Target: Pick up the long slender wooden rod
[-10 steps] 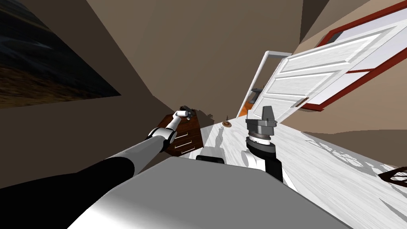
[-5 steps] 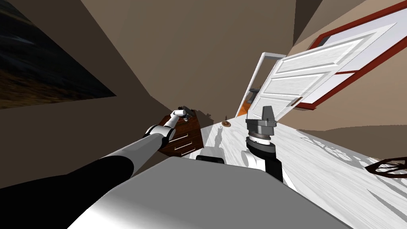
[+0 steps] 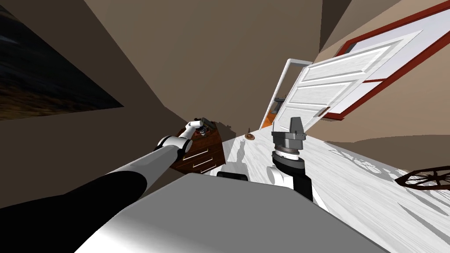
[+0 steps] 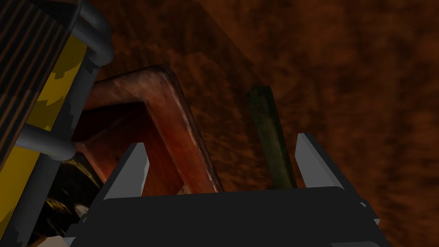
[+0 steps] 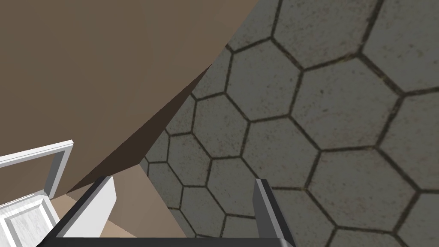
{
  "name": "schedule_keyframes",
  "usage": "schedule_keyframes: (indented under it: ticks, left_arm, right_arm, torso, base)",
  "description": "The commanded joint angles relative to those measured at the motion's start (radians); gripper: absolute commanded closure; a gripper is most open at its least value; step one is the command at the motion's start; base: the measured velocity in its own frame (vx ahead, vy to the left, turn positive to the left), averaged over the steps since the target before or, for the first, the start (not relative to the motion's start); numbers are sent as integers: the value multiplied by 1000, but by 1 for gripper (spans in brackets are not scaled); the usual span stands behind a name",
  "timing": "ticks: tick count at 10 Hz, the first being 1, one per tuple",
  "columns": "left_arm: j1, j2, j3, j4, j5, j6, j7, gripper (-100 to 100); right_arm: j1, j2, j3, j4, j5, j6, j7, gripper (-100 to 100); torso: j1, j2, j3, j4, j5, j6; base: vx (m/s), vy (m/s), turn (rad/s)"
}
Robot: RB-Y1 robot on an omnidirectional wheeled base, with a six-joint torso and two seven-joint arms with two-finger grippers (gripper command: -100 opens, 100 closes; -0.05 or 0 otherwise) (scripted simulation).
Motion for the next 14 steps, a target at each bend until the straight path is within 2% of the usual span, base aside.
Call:
schedule_keyframes:
  ticks: [1, 2, 3, 4, 5, 6, 7, 8, 9, 10, 12, 13, 14]
  left_arm:
    - [28, 6, 2, -50, 0, 37, 18, -100]
    - [28, 6, 2, -51, 0, 37, 18, -100]
    - [18, 32, 8, -8, 12, 82, 27, -100]
    - [18, 32, 8, -8, 12, 90, 27, -100]
    - [10, 57, 15, 31, 24, 121, 35, -100]
    - [10, 57, 15, 31, 24, 139, 35, -100]
    - [6, 81, 21, 61, 34, 180, 43, -100]
    - [6, 81, 21, 67, 34, 183, 43, -100]
    - [3, 104, 26, 96, 43, 223, 50, -100]
    - [3, 104, 26, 100, 43, 223, 50, -100]
    - [3, 141, 36, 153, 57, 289, 62, -100]
    - [3, 141, 36, 107, 57, 289, 62, -100]
    - [3, 141, 36, 123, 57, 289, 62, -100]
  right_arm:
    - [0, 0, 0, 0, 0, 0, 0, 0]
    - [0, 0, 0, 0, 0, 0, 0, 0]
    - [0, 0, 0, 0, 0, 0, 0, 0]
    - [0, 0, 0, 0, 0, 0, 0, 0]
    - [0, 0, 0, 0, 0, 0, 0, 0]
    - [0, 0, 0, 0, 0, 0, 0, 0]
    - [0, 0, 0, 0, 0, 0, 0, 0]
    - [0, 0, 0, 0, 0, 0, 0, 0]
    - [0, 0, 0, 0, 0, 0, 0, 0]
    - [0, 0, 0, 0, 0, 0, 0, 0]
    - [0, 0, 0, 0, 0, 0, 0, 0]
    - [0, 0, 0, 0, 0, 0, 0, 0]
    - [0, 0, 0, 0, 0, 0, 0, 0]
  torso:
    - [0, 0, 0, 0, 0, 0]
    - [-1, 0, 0, 0, 0, 0]
    - [-2, 1, 0, 0, 0, 0]
    - [-1, 0, 0, 0, 0, 0]
    - [0, 0, 0, 0, 0, 0]
    - [2, 0, 0, 0, 0, 0]
    - [1, 0, 0, 0, 0, 0]
    - [1, -1, 0, 0, 0, 0]
    - [0, -1, 0, 0, 0, 0]
    - [1, -1, -1, 0, 0, 0]
    - [0, 0, 0, 0, 0, 0]
    - [2, -1, 0, 0, 1, 0]
    - [1, -1, 0, 0, 0, 0]
  base:
    - [12, 25, 4]
    - [2, 7, 9]
    - [20, 26, -59]
    - [17, 47, -34]
    - [30, 78, -51]
    - [28, 66, -24]
    - [31, 58, -38]
    - [28, 50, -26]
    - [36, 61, -36]
    - [26, 48, -19]
    - [25, 61, -31]
    - [31, 54, -5]
    - [14, 19, -2]
